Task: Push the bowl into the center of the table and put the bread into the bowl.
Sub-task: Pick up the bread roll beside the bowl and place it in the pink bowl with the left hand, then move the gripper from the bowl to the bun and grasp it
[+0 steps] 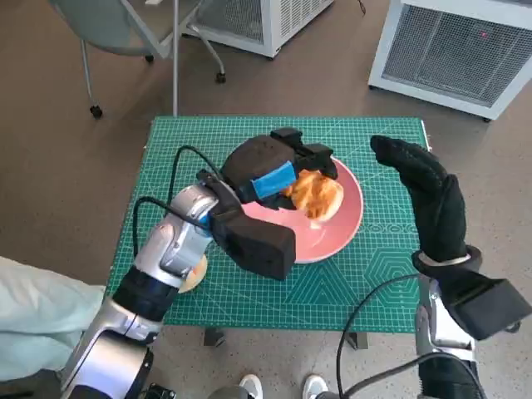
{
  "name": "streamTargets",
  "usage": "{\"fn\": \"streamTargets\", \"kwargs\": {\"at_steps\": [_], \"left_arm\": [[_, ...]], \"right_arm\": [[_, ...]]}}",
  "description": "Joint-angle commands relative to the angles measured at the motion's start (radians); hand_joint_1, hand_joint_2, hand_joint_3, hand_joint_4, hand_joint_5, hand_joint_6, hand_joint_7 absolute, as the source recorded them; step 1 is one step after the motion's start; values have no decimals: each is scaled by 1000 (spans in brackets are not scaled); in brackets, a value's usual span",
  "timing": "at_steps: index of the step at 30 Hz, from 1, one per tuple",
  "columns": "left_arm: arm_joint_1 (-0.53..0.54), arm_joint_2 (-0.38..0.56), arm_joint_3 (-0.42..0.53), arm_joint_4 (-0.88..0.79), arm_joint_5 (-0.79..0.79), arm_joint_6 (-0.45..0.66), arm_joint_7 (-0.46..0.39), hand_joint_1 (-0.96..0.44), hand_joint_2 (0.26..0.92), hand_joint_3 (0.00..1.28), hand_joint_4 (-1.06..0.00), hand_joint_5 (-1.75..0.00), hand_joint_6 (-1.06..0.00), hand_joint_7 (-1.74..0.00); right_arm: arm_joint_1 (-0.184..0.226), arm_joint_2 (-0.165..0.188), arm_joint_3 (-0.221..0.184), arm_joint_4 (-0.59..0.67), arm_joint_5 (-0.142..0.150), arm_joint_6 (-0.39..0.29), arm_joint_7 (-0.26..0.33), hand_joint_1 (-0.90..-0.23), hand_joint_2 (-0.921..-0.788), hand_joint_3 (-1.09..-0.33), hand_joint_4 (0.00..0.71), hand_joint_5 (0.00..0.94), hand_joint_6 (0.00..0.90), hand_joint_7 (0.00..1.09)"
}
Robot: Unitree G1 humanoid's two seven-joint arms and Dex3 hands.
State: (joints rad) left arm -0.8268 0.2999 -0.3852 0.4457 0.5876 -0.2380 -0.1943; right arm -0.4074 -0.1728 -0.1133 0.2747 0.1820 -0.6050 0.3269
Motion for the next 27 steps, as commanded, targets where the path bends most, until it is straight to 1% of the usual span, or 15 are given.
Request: {"fn": "streamTargets", "kwargs": {"at_steps": [1,3,4,5,6,7,10,11,14,17,23,27], "left_arm": [[-9,-10,10,-15,-27,22,-35,3,903,167,-550,-1153,-451,-1171],[2,-9,11,-30,-31,42,-54,-3,876,112,-469,-606,-434,-655],[9,-4,10,-42,-31,56,-70,-12,874,79,-450,-401,-439,-458],[14,-1,10,-51,-31,65,-81,-32,867,65,-409,-320,-422,-374],[18,4,9,-62,-29,75,-92,-62,857,44,-347,-205,-397,-253],[21,8,8,-71,-27,83,-100,-105,848,29,-292,-131,-373,-170],[24,26,6,-99,-16,93,-123,-182,836,13,-221,-55,-343,-79],[25,32,6,-107,-14,94,-130,-228,833,9,-189,-36,-328,-52],[28,51,11,-121,-16,83,-145,-305,830,4,-136,-12,-299,-18],[37,67,25,-130,-45,60,-162,-354,830,3,-93,-4,-271,-5],[58,97,61,-141,-135,-1,-213,-387,835,4,-33,0,-229,0],[100,151,109,-197,-223,-41,-275,-395,843,7,-9,1,-207,0]], "right_arm": [[27,5,-3,-1,4,8,-7,-704,-921,-802,167,6,-1,423],[28,5,-3,-1,4,8,-8,-702,-921,-802,167,5,-1,423],[28,5,-3,0,3,7,-8,-702,-921,-802,167,5,-1,423],[27,5,-3,0,3,6,-9,-700,-921,-802,167,5,-1,423],[27,5,-4,1,3,6,-9,-699,-921,-803,167,5,-1,423],[27,6,-4,2,3,6,-9,-697,-921,-803,167,5,-1,423],[25,7,-4,4,3,5,-11,-695,-921,-803,168,5,-1,424],[25,7,-3,5,3,5,-11,-694,-921,-803,168,5,-1,424],[23,9,-3,8,4,5,-11,-694,-921,-802,168,5,-1,424],[21,10,-2,11,3,6,-11,-695,-921,-802,168,5,-1,424],[18,12,1,13,1,7,-13,-696,-921,-802,168,5,-1,424],[17,15,3,16,1,7,-11,-696,-921,-802,168,4,-1,424]]}}
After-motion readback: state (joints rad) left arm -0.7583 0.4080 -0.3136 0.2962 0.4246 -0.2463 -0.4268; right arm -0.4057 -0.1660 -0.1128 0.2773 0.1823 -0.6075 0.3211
